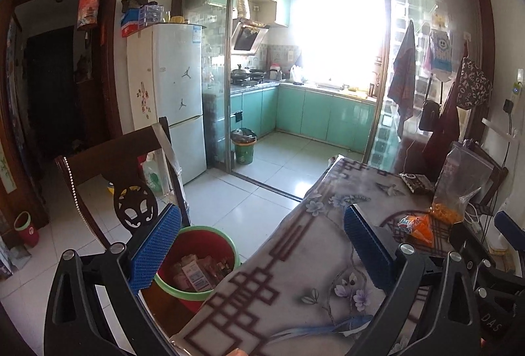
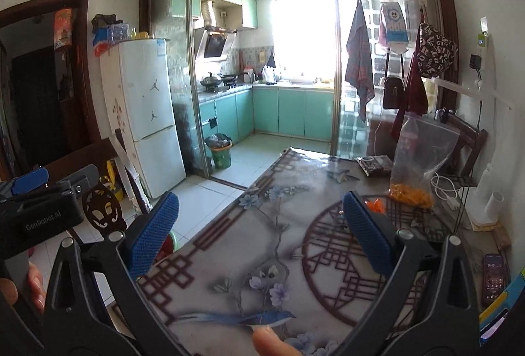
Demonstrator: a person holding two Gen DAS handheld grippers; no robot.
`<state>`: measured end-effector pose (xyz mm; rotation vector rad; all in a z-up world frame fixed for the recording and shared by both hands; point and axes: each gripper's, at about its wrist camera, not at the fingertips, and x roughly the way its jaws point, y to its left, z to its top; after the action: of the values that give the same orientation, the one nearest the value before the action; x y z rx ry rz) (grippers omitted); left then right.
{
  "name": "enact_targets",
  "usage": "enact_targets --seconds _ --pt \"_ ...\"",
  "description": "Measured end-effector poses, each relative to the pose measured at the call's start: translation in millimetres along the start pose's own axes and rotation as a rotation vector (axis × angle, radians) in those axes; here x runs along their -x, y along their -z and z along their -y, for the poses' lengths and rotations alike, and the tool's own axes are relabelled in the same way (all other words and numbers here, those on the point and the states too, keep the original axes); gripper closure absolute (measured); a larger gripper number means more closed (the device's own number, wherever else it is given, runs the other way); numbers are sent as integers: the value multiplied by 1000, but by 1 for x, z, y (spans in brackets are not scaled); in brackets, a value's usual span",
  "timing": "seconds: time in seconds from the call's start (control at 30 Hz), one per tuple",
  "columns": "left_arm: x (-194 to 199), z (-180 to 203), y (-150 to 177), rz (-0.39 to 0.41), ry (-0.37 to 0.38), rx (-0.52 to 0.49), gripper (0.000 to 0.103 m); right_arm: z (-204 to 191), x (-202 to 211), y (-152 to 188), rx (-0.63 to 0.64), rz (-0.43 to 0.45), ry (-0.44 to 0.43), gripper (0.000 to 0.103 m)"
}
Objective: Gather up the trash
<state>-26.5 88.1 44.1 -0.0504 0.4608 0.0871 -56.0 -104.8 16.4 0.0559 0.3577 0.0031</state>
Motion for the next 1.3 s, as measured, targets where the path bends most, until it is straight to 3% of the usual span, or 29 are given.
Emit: enact_targets --seconds 0.7,1.03,1.17,1.3 --pt "-5 16 -3 -23 30 -10 8 21 -7 -5 -42 -41 50 5" --pt "-3 26 -4 10 11 -45 8 24 -8 -5 -52 -38 49 5" --pt "2 28 -3 51 -48 -59 8 26 -9 -4 -66 -37 48 5" --pt "3 30 -4 45 -36 -64 8 26 -11 -3 -69 -43 46 5"
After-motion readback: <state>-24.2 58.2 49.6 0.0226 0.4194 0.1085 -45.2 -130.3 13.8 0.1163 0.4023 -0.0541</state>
